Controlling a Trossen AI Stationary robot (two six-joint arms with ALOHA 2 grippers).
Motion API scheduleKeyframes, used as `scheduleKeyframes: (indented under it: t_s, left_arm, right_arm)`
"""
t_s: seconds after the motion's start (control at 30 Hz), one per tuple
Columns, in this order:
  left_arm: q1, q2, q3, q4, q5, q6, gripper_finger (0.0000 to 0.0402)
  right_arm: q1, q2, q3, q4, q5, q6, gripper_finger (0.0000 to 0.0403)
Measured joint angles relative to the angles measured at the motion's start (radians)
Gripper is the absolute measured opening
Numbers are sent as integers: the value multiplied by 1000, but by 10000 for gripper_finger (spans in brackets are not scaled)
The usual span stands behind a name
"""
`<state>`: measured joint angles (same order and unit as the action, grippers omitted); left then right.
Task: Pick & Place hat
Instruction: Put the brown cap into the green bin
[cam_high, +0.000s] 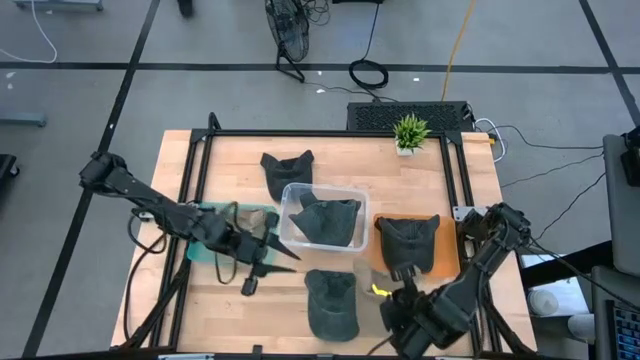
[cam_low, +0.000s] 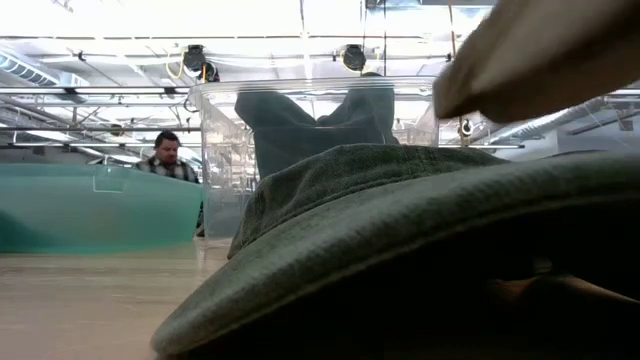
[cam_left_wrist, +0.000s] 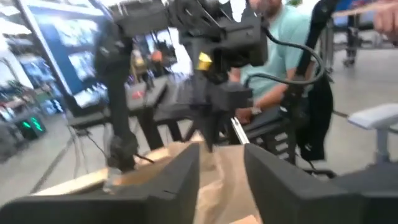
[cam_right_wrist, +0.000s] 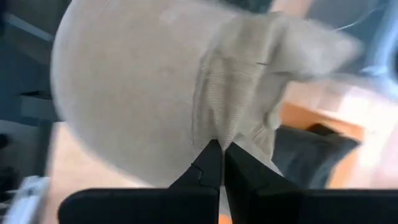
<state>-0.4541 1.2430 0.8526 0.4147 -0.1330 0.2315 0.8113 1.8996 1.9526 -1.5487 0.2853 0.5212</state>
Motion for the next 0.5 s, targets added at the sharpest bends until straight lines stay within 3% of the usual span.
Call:
scheduleKeyframes:
  t_s: [0.3, 0.5]
  left_arm:
    - [6, 236, 276, -264, -6, -52, 274]
    - [17, 391, 447, -395, 4, -105, 327]
  right_arm:
    - [-20, 1, 0, 24, 78, -103, 0]
    - [-25, 1, 0, 99, 151, -179, 0]
